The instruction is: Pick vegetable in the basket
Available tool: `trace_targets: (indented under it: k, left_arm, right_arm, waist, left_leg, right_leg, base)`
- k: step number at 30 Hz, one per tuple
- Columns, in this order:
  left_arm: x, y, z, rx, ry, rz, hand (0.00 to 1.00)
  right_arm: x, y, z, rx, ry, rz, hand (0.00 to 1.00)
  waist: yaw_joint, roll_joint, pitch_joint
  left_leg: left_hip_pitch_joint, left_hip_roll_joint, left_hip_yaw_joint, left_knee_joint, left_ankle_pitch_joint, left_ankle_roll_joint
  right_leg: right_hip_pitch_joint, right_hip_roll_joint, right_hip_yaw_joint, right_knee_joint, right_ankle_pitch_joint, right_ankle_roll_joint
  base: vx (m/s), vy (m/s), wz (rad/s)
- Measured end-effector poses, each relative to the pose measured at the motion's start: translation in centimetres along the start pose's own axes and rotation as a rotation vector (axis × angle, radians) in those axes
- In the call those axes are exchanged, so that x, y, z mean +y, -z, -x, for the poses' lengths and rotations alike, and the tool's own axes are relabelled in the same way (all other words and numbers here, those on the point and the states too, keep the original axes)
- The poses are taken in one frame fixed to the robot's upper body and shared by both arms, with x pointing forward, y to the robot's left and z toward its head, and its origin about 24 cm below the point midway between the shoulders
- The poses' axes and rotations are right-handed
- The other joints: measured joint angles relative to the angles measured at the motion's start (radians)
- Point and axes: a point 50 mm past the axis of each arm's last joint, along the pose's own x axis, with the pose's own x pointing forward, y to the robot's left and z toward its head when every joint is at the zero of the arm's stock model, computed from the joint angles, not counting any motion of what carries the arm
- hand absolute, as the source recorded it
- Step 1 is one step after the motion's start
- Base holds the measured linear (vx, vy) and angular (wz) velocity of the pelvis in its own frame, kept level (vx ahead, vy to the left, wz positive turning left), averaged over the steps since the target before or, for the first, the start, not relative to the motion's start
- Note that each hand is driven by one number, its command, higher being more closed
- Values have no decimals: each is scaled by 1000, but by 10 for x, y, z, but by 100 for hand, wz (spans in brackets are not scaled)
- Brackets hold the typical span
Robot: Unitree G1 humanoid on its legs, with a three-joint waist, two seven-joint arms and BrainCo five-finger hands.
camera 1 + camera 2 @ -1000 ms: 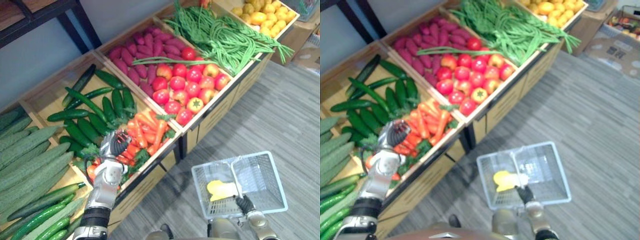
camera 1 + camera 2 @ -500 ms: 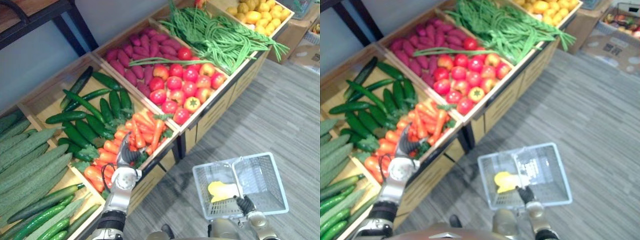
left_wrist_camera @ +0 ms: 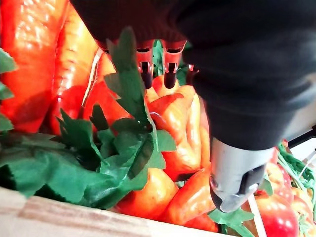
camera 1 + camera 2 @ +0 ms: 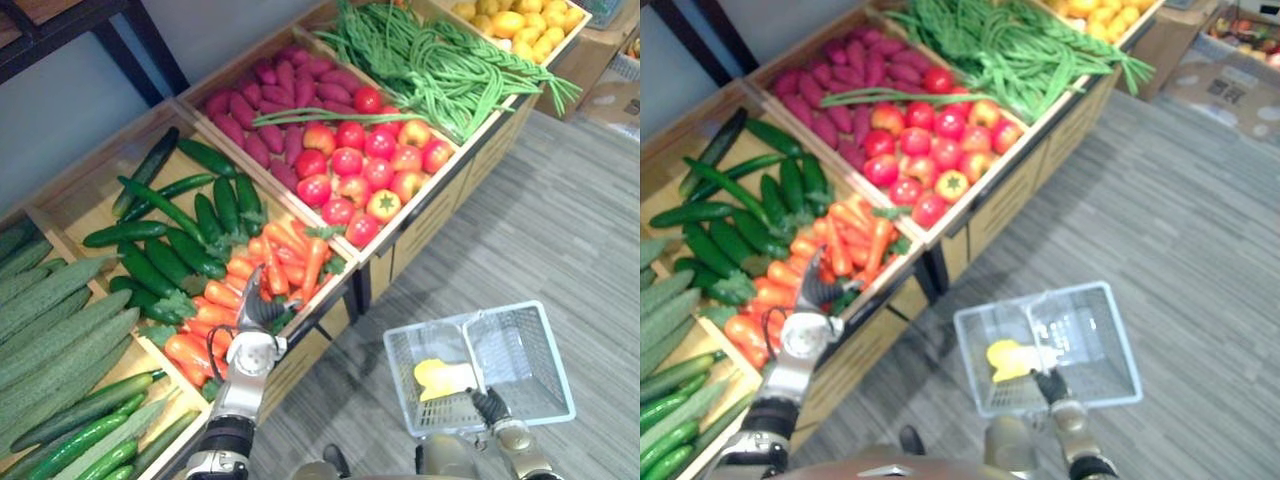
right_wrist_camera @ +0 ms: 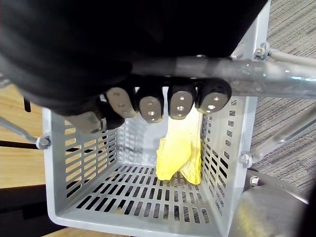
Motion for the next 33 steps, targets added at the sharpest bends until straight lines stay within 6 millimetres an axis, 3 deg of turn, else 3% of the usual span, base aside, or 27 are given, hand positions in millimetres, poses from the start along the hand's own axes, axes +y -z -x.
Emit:
trace_targets:
  k: [8,30,31,33]
  left_arm:
    - [0,-8,-10,7,-58,2,0]
    - [5,-14,-27,57,-182,48,0]
    - [8,-15,-32,62,-202,63,100]
    - [14,-15,-40,91,-246,85,100]
  right_arm:
    - [-1,-7,-3,-14,8,0,100]
    - [-3,-16,-7,-34,18,0,100]
    - [-3,-19,-8,-40,20,1,100]
    - [-3,-23,-9,-48,23,3,100]
  waist:
    - [-22,0,0]
    - [-25,0,11]
    - [-25,-1,19]
    - [-25,-10,30]
  left_leg:
    - [-30,-4,1,1,1,1]
    - [-49,-3,30,2,0,0]
    - [-50,-3,30,3,0,0]
    - [-52,-3,37,5,0,0]
  right_leg:
    - [-31,-4,2,0,3,4]
    - [-66,4,31,-1,13,0]
    - [-67,4,32,-1,13,0]
    - [-74,6,40,-1,14,-1]
  base:
    - [-19,-49,0]
    - [-8,-48,-4]
    - [-11,-40,-2]
    - [-18,-41,-9]
